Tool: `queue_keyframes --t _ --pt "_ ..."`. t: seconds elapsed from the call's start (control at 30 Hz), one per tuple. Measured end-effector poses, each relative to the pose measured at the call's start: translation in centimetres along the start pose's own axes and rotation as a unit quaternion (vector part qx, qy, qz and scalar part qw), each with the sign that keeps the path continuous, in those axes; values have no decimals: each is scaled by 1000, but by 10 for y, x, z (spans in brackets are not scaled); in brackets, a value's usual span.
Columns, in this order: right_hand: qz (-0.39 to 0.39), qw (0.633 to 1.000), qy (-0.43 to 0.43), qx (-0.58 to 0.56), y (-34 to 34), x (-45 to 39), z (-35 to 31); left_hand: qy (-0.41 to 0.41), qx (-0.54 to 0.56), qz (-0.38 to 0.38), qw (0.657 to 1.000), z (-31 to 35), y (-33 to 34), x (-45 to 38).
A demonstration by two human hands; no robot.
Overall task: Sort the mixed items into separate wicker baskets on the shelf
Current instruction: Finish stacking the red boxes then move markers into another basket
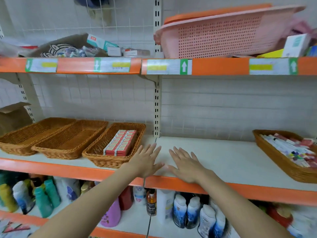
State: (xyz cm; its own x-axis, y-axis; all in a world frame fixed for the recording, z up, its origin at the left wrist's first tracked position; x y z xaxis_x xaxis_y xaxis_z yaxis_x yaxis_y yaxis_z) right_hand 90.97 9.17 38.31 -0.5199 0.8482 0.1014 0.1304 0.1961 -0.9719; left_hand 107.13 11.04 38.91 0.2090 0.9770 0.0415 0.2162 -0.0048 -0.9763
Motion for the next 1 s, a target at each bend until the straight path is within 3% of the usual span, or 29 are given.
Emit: queue_keyframes --t 0.3,0.57,1.0 --pt "26 993 119 -6 -29 19 113 86 32 12 996 82 -21 -93" --pt "14 977 214 -13 -29 69 203 177 30 -22 983 185 -39 -146" --pt "47 962 268 -14 -66 159 355 228 87 19 970 356 -92 -196"
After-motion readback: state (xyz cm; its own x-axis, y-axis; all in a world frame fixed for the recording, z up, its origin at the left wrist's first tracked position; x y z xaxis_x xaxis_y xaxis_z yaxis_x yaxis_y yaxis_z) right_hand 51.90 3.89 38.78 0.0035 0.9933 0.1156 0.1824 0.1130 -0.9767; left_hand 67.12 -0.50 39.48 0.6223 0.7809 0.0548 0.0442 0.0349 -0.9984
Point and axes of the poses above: each hand's wrist, its own x-axis away from the middle knuckle, its own y-axis out of the palm, z = x × y, the point moved 3 cm from there along -x, towards the middle knuckle, and after that the axes turned 8 degrees about -x, right-handed, at the moved point
